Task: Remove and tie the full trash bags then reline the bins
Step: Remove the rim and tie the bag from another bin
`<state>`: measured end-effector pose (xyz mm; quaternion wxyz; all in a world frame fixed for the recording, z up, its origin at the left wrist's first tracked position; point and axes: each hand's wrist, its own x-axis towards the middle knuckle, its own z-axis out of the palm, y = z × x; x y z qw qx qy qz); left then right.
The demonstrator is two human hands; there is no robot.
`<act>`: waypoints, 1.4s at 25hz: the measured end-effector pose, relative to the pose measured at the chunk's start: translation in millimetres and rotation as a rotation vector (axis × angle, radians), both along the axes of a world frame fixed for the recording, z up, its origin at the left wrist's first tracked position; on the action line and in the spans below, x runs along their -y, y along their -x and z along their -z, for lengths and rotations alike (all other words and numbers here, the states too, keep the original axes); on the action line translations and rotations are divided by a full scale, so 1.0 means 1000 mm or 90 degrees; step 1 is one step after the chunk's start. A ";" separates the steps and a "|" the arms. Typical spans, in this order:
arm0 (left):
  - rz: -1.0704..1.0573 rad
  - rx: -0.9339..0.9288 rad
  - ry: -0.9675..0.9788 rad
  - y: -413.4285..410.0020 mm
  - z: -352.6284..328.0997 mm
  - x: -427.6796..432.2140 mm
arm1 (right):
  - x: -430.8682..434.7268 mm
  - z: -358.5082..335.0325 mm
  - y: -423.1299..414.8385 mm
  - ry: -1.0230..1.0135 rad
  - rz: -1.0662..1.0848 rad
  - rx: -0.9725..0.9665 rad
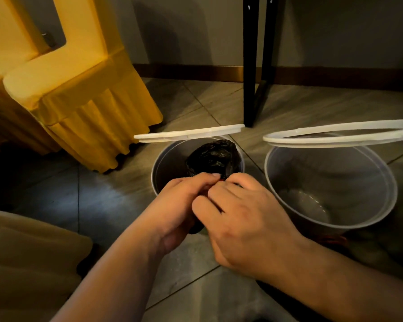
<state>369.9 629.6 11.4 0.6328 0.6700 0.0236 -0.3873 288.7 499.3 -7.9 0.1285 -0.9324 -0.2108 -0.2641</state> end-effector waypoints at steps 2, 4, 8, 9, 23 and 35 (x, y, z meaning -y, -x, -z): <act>-0.024 0.010 -0.018 -0.005 -0.002 0.004 | 0.001 0.004 -0.001 -0.028 0.003 0.105; -0.043 0.048 -0.030 -0.010 -0.006 0.004 | 0.009 0.013 -0.008 -0.125 0.026 0.172; -0.002 0.146 -0.094 -0.020 -0.018 -0.004 | 0.037 0.043 -0.032 -0.289 0.110 -0.015; 0.015 0.163 -0.113 -0.022 -0.021 -0.007 | 0.038 0.050 -0.039 -0.247 0.103 -0.076; -0.055 0.249 0.008 -0.034 -0.060 -0.015 | -0.001 0.071 -0.105 -0.348 0.131 -0.037; -0.040 0.323 0.136 -0.029 -0.094 -0.015 | -0.016 0.073 -0.113 -0.457 0.028 -0.159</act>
